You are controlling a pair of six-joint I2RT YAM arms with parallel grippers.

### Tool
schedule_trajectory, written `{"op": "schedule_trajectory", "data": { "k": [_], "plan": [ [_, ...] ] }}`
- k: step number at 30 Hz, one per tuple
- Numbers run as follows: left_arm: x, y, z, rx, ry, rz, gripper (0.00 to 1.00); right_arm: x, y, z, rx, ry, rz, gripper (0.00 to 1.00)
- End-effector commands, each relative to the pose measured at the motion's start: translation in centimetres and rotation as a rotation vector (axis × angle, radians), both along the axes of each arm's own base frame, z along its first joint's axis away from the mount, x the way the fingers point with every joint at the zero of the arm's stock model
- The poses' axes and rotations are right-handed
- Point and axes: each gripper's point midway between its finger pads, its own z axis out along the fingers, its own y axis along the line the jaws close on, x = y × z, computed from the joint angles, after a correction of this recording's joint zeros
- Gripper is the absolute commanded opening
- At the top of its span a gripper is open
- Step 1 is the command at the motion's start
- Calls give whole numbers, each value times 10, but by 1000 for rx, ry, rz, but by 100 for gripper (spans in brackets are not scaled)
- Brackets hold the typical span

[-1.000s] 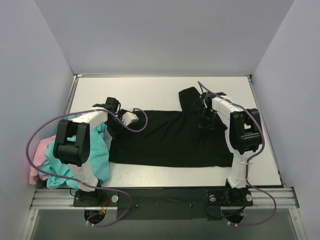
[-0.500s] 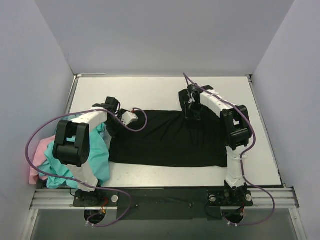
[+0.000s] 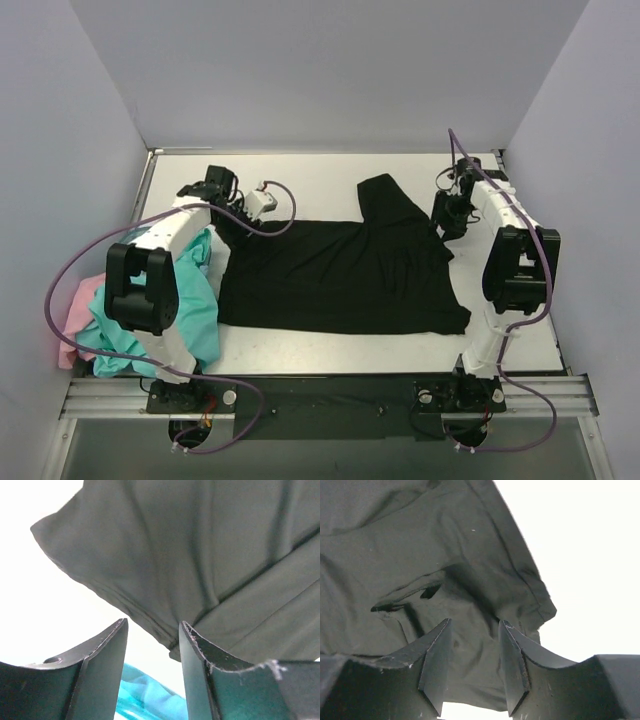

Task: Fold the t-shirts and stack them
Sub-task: Fold the flattened tshirt in 1/3 of the way

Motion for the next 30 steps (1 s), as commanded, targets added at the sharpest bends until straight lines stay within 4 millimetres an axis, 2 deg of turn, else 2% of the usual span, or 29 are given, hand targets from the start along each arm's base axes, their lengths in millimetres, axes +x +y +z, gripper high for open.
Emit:
{"op": "schedule_trajectory", "data": {
  "k": [1, 2, 3, 4, 5, 6, 7, 9, 10, 11, 12, 13, 14, 15, 16, 17, 18, 19, 20, 21, 22, 23, 24, 25, 26, 28, 30],
  "plan": [
    [27, -60, 77, -219, -169, -118, 55, -4, 17, -11, 97, 16, 104, 38],
    [27, -84, 91, -239, -189, -188, 54, -3, 18, -14, 111, 20, 107, 38],
    [26, -100, 92, -263, -176, -232, 53, -2, 17, -16, 116, 20, 110, 39],
    [19, -129, 102, -289, -183, -303, 53, -1, 18, -18, 130, 19, 114, 39],
    [18, -148, 102, -330, -168, -336, 53, -3, 20, -21, 146, 26, 120, 39],
    [12, -178, 111, -372, -174, -388, 52, -2, 21, -25, 151, 30, 122, 39],
    [12, -200, 107, -424, -149, -392, 51, -2, 22, -27, 155, 36, 121, 39],
    [-1, -261, 110, -512, -126, -438, 48, -2, 24, -36, 175, 50, 118, 38],
    [1, -280, 106, -537, -124, -451, 46, 0, 26, -37, 185, 44, 117, 37],
    [-9, -307, 110, -582, -121, -480, 46, 1, 29, -40, 207, 47, 111, 36],
    [-10, -325, 102, -603, -112, -506, 46, 2, 31, -42, 216, 47, 104, 35],
    [-16, -348, 109, -644, -139, -556, 46, 3, 31, -44, 221, 51, 100, 33],
    [-22, -361, 92, -644, -110, -578, 47, 4, 31, -45, 223, 51, 93, 31],
    [-28, -380, 97, -669, -141, -626, 47, 4, 31, -47, 225, 56, 88, 26],
    [-29, -388, 81, -667, -127, -651, 50, 5, 31, -48, 225, 53, 86, 25],
    [-34, -402, 81, -691, -146, -695, 51, 5, 31, -48, 229, 54, 86, 21],
    [-33, -408, 70, -693, -139, -702, 52, 6, 31, -49, 230, 54, 85, 19],
    [-30, -416, 72, -711, -160, -714, 53, 6, 31, -50, 233, 55, 86, 16],
    [-30, -420, 59, -710, -144, -725, 54, 7, 32, -50, 235, 55, 91, 14],
    [-28, -424, 58, -709, -168, -752, 55, 7, 33, -51, 240, 56, 92, 10],
    [-25, -425, 45, -691, -170, -754, 57, 6, 32, -51, 240, 58, 91, 6],
    [-21, -427, 44, -684, -199, -771, 57, 6, 32, -52, 236, 58, 94, 4],
    [-15, -427, 31, -655, -205, -757, 58, 5, 32, -53, 238, 59, 94, 1],
    [-10, -431, 32, -657, -223, -736, 58, 5, 30, -52, 236, 57, 92, 0],
    [0, -430, 22, -623, -237, -691, 58, 4, 30, -52, 236, 59, 90, 0],
    [12, -434, 18, -616, -252, -600, 59, 3, 29, -52, 233, 60, 89, 0],
    [15, -436, 14, -603, -259, -558, 59, 2, 27, -52, 231, 58, 88, 0]
  ]
}}
